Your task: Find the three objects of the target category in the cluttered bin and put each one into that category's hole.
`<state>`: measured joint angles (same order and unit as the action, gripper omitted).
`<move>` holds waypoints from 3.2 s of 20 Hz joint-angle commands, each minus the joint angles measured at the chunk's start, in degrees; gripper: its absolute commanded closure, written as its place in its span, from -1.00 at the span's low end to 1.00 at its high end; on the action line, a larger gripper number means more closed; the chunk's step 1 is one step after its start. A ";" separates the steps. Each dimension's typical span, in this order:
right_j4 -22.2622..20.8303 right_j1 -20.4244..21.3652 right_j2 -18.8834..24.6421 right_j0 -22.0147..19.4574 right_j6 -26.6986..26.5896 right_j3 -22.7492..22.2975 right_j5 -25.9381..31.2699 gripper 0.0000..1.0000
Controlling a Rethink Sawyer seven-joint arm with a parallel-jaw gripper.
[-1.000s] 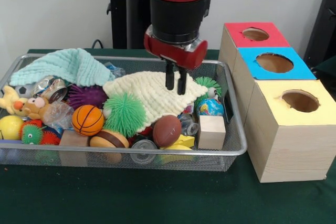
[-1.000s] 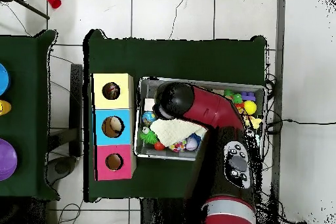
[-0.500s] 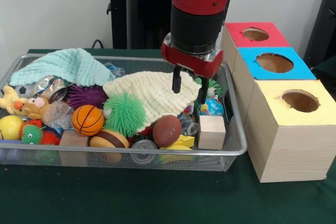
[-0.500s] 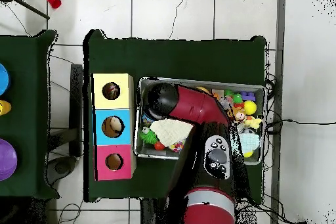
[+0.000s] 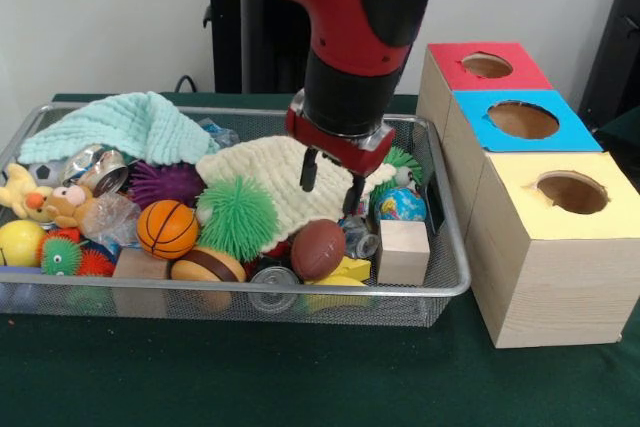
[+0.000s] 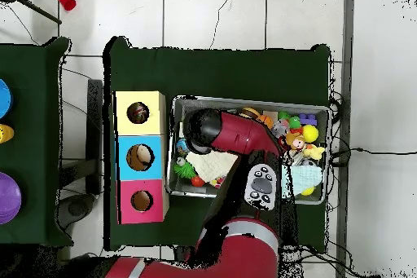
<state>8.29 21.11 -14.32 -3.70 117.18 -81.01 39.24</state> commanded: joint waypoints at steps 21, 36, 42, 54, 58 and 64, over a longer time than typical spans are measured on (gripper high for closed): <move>-3.07 1.98 -4.45 -0.69 3.78 12.92 27.88 1.00; -15.44 1.05 -9.02 -0.78 0.52 17.78 20.57 1.00; -15.47 0.28 -7.29 -2.12 1.42 15.41 18.10 1.00; -15.45 0.84 -8.57 -3.51 1.23 12.21 20.94 1.00; -15.36 0.58 -8.75 -4.50 1.17 10.99 21.78 1.00; -16.83 2.19 -10.23 -5.74 -0.10 10.51 21.15 1.00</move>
<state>-4.82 23.57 -26.04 -7.40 117.18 -64.71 59.00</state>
